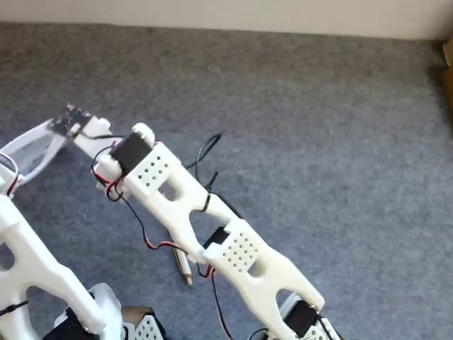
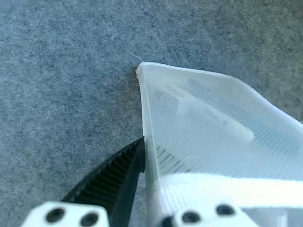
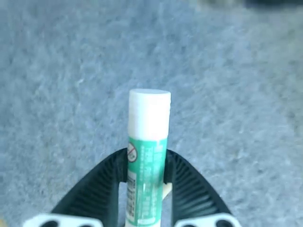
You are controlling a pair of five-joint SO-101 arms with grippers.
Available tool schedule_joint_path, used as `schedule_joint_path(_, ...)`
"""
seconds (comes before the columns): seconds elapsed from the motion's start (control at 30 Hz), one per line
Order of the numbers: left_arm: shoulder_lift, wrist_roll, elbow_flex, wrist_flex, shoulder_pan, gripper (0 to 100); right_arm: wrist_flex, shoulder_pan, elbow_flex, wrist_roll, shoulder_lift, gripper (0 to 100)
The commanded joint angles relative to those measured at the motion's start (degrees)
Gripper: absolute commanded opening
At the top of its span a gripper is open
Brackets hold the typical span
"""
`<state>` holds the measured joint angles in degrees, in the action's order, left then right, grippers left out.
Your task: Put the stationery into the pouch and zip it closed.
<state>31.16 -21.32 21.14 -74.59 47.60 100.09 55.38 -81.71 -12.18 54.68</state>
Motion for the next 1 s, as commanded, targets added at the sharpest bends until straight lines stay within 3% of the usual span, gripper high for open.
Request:
schedule_joint_path(0.0,0.31,-0.26,-0.40,1.05,-2.77,3,1.19,-1.98,-5.76,-0.26,-2.42,0.5)
schedule_joint_path(0.23,0.31,1.93,-0.31,1.05,-4.09,3,1.27,-3.82,-6.90,-0.26,-8.57,0.5)
schedule_joint_path(0.47,0.31,2.11,-0.31,1.05,-4.97,3,1.19,-4.00,10.68,-0.26,-23.69,0.5)
schedule_joint_path(0.7,0.40,6.42,-1.54,-0.53,-10.51,3,1.10,-4.09,20.44,-0.26,-39.60,0.5)
schedule_joint_path(0.97,0.40,10.99,-8.31,-9.85,-20.00,3,0.84,-4.00,21.49,-0.26,-47.78,0.5)
